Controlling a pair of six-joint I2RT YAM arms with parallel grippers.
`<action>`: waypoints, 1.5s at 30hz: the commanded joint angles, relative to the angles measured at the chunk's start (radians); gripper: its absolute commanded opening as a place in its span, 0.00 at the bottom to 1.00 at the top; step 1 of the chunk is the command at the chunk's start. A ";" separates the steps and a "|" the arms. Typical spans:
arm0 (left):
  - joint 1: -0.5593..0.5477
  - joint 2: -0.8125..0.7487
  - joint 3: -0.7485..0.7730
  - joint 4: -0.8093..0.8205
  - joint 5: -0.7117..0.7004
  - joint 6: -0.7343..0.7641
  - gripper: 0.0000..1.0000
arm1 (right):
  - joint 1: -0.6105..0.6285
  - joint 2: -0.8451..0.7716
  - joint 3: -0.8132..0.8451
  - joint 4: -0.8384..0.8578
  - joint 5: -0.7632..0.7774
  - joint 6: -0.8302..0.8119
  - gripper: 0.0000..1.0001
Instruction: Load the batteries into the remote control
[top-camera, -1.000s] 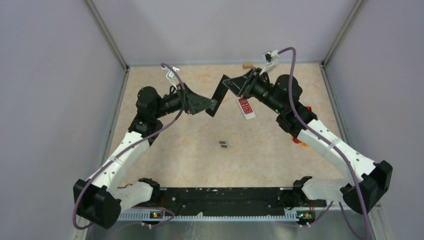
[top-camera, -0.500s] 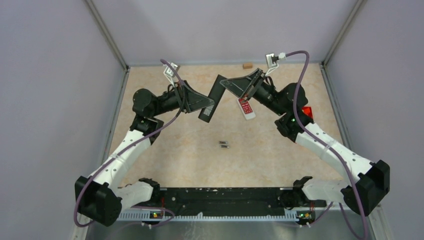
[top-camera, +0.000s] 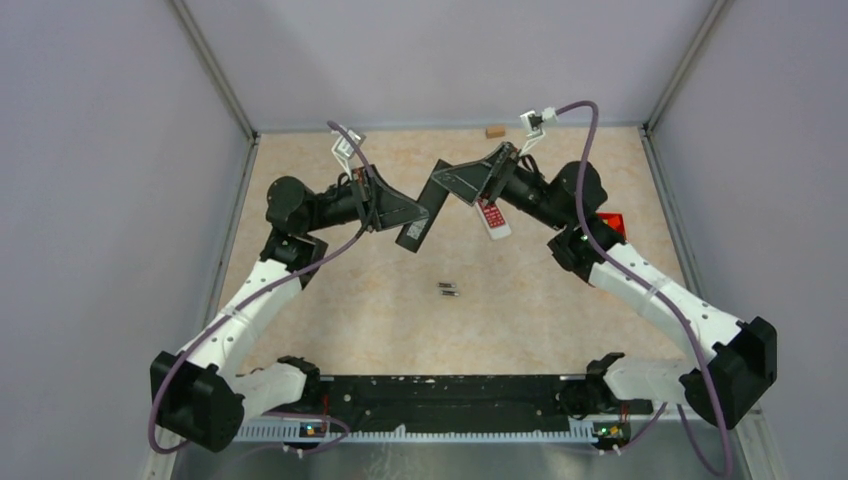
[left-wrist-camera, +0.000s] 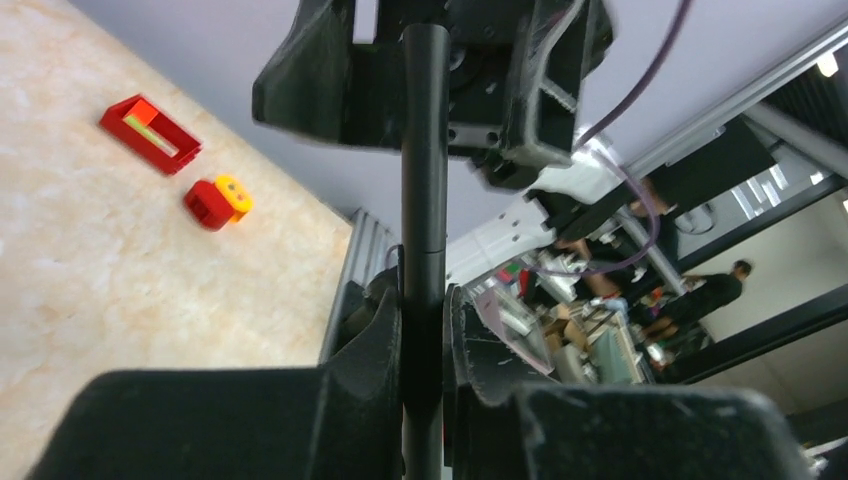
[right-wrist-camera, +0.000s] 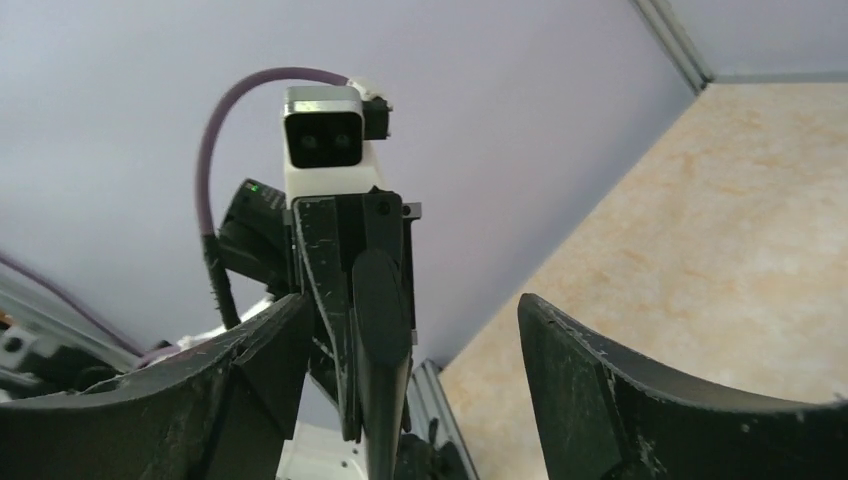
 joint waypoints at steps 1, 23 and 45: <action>0.003 -0.019 0.028 -0.166 0.058 0.222 0.00 | -0.013 0.005 0.229 -0.439 -0.067 -0.345 0.79; -0.004 -0.094 0.018 -0.455 0.224 0.534 0.00 | 0.022 0.156 0.450 -0.944 -0.461 -0.837 0.65; 0.014 -0.110 0.020 -0.262 -0.064 0.284 0.99 | -0.021 -0.004 0.186 -0.387 -0.180 -0.288 0.00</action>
